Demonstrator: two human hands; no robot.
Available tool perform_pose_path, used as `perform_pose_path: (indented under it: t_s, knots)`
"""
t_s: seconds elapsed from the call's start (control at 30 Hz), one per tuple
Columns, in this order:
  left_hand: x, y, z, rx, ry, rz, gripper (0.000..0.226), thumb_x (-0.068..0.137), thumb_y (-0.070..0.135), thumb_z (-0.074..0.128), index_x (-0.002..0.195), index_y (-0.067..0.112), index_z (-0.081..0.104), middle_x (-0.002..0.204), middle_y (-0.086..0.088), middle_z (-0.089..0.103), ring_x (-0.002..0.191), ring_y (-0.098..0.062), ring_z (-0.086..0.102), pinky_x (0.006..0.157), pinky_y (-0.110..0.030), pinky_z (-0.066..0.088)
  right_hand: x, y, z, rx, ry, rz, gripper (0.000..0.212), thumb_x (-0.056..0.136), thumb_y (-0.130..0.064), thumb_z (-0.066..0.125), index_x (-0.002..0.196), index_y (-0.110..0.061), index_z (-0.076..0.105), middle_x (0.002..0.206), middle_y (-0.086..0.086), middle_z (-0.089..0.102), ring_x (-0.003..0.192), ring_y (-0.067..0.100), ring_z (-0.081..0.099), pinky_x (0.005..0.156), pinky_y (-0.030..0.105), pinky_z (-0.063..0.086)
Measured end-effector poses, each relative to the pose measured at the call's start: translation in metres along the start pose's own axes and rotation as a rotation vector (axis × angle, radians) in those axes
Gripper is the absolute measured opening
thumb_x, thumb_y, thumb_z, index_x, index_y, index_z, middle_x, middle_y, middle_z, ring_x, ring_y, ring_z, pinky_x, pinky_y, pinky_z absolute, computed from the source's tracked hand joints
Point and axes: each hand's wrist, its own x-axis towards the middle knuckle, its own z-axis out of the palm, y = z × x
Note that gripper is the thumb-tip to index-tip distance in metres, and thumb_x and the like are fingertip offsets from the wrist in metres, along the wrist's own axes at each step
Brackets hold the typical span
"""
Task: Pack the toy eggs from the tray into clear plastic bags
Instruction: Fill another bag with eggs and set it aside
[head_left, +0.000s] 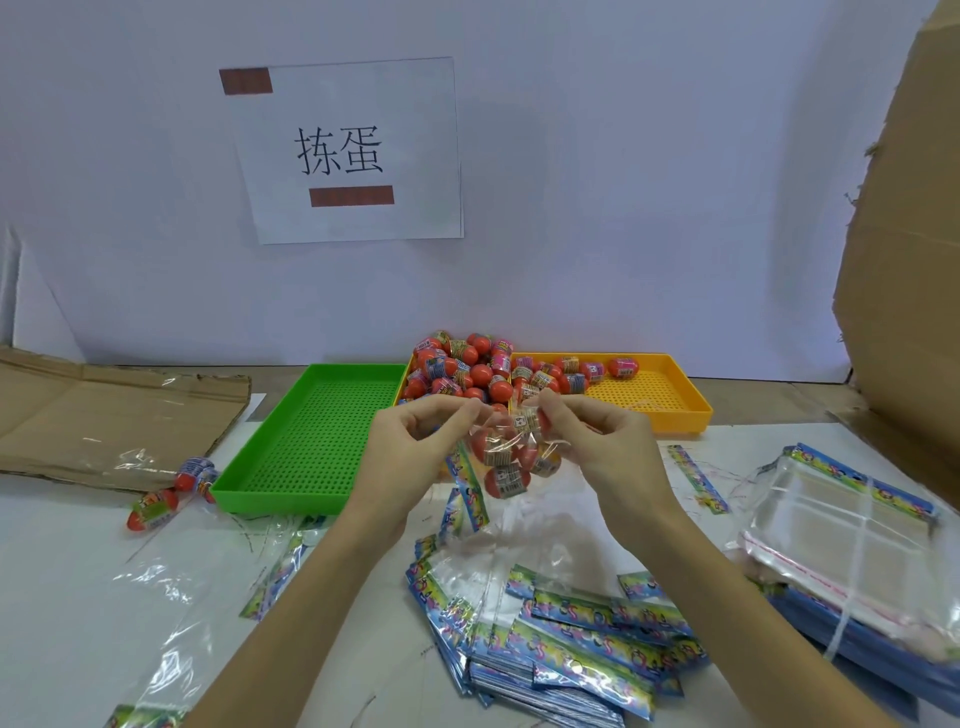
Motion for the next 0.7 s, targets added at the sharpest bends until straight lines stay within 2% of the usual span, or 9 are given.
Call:
perform_pose_path:
  t_s: [0.07, 0.17, 0.23, 0.33, 0.43, 0.57, 0.67, 0.7]
  knots:
    - [-0.001, 0.001, -0.002, 0.005, -0.017, -0.015, 0.021, 0.09, 0.044, 0.076, 0.098, 0.026, 0.084, 0.1, 0.001, 0.082, 0.104, -0.019, 0.075, 0.079, -0.036, 0.064, 0.0, 0.0, 0.0, 0.029, -0.013, 0.014, 0.027, 0.085, -0.042, 0.073, 0.094, -0.018, 0.084, 0.087, 0.003, 0.079, 0.08, 0.012, 0.073, 0.072, 0.02, 0.058]
    - [-0.001, 0.002, -0.001, 0.032, -0.033, -0.005, 0.023, 0.081, 0.048, 0.082, 0.095, 0.029, 0.084, 0.097, 0.005, 0.08, 0.099, -0.011, 0.074, 0.081, -0.026, 0.06, -0.001, 0.002, 0.002, 0.053, -0.047, 0.049, 0.026, 0.091, -0.037, 0.072, 0.097, -0.014, 0.083, 0.09, 0.008, 0.079, 0.087, 0.021, 0.075, 0.08, 0.029, 0.061]
    - [-0.002, 0.001, 0.002, 0.068, -0.062, 0.009, 0.016, 0.082, 0.041, 0.085, 0.092, 0.028, 0.085, 0.091, 0.004, 0.08, 0.09, -0.005, 0.073, 0.079, -0.021, 0.058, -0.003, 0.004, 0.004, 0.026, -0.077, 0.051, 0.024, 0.092, -0.035, 0.071, 0.096, -0.014, 0.083, 0.092, 0.009, 0.079, 0.091, 0.024, 0.075, 0.084, 0.032, 0.062]
    - [-0.001, -0.001, 0.003, 0.016, -0.058, -0.057, 0.005, 0.087, 0.024, 0.084, 0.089, 0.019, 0.084, 0.089, -0.003, 0.079, 0.085, -0.012, 0.073, 0.076, -0.021, 0.058, -0.004, 0.004, 0.004, -0.036, -0.108, 0.026, 0.023, 0.095, -0.031, 0.069, 0.097, -0.014, 0.083, 0.092, 0.006, 0.079, 0.092, 0.021, 0.075, 0.082, 0.027, 0.062]
    - [0.0, -0.001, 0.003, -0.077, -0.054, -0.137, 0.003, 0.089, 0.014, 0.081, 0.086, 0.013, 0.083, 0.088, -0.009, 0.078, 0.081, -0.014, 0.071, 0.071, -0.02, 0.057, -0.005, 0.003, 0.004, -0.082, -0.163, -0.023, 0.02, 0.098, -0.027, 0.067, 0.1, -0.015, 0.083, 0.091, 0.004, 0.079, 0.09, 0.019, 0.074, 0.079, 0.024, 0.06]
    - [-0.002, -0.002, 0.008, -0.103, 0.031, -0.125, 0.007, 0.091, 0.013, 0.079, 0.085, 0.015, 0.08, 0.083, -0.01, 0.075, 0.078, -0.019, 0.071, 0.068, -0.031, 0.062, -0.006, 0.002, 0.004, -0.161, -0.235, -0.057, 0.015, 0.096, -0.027, 0.071, 0.1, -0.019, 0.082, 0.091, 0.001, 0.079, 0.086, 0.015, 0.073, 0.077, 0.024, 0.059]
    - [-0.004, -0.002, 0.009, 0.004, 0.063, -0.028, 0.003, 0.092, 0.017, 0.08, 0.09, 0.017, 0.079, 0.091, -0.014, 0.075, 0.086, -0.032, 0.07, 0.083, -0.048, 0.061, -0.004, 0.002, 0.002, -0.14, -0.271, 0.017, 0.018, 0.092, -0.034, 0.075, 0.099, -0.019, 0.082, 0.095, 0.004, 0.078, 0.093, 0.023, 0.072, 0.083, 0.034, 0.063]
    - [-0.004, -0.002, 0.009, 0.035, 0.059, -0.005, 0.002, 0.093, 0.018, 0.08, 0.091, 0.017, 0.079, 0.09, -0.01, 0.075, 0.087, -0.03, 0.07, 0.084, -0.049, 0.06, -0.003, 0.002, 0.001, -0.125, -0.273, 0.047, 0.019, 0.091, -0.035, 0.076, 0.097, -0.018, 0.082, 0.095, 0.006, 0.077, 0.095, 0.026, 0.072, 0.085, 0.036, 0.063]
